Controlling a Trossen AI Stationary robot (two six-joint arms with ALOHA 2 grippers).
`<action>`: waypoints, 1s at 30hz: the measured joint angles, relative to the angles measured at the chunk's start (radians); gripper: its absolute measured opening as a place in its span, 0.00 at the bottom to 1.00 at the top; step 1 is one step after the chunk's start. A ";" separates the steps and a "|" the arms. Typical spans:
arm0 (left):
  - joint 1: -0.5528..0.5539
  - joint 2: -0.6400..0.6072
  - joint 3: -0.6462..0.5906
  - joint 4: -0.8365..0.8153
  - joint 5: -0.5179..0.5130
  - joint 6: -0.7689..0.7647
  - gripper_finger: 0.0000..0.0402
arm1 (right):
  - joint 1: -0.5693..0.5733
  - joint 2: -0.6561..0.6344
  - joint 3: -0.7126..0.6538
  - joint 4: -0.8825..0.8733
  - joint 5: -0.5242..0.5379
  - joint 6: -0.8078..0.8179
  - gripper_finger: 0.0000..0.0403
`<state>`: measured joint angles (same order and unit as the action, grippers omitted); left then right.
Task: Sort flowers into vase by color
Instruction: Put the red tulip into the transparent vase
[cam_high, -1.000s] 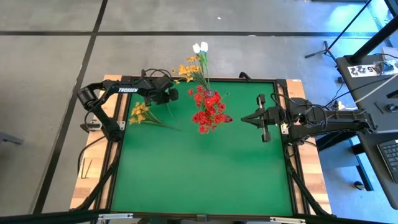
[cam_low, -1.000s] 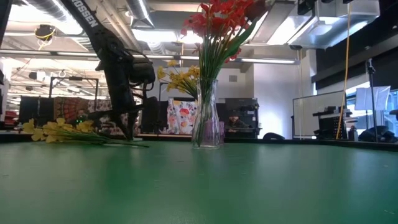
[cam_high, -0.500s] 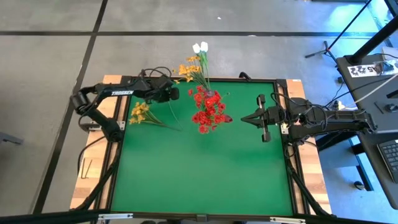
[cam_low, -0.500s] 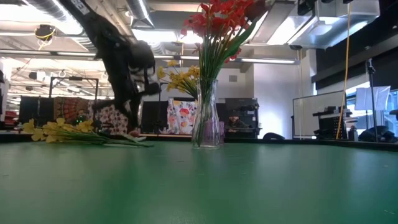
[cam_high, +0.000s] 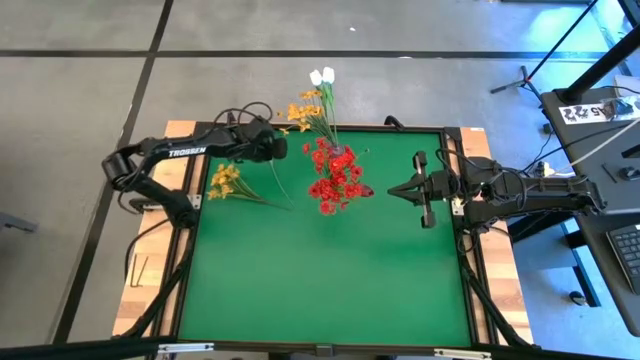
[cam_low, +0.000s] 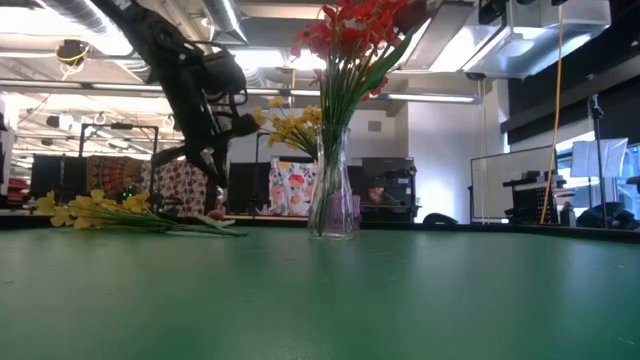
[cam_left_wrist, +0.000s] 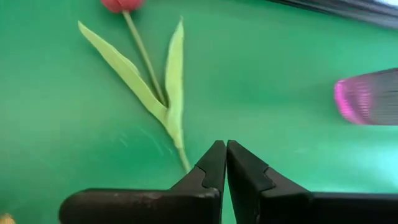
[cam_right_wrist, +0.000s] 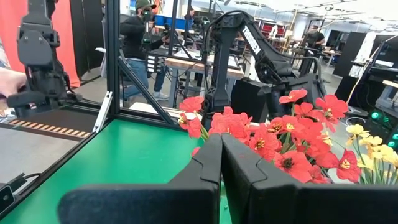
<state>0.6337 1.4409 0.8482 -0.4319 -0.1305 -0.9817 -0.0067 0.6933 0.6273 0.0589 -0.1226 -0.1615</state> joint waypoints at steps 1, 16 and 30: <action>0.000 0.008 0.000 -0.003 -0.011 0.023 0.04 | 0.000 0.000 0.000 0.000 0.000 0.000 0.02; 0.003 0.204 0.000 0.047 -0.017 -0.011 0.32 | 0.000 0.005 0.000 -0.010 -0.001 0.000 0.02; 0.026 0.269 0.005 0.096 -0.009 -0.056 0.36 | 0.000 0.006 0.000 -0.035 -0.001 0.000 0.02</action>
<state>0.6598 1.7096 0.8536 -0.3355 -0.1399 -1.0378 -0.0067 0.6994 0.6270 0.0235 -0.1238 -0.1616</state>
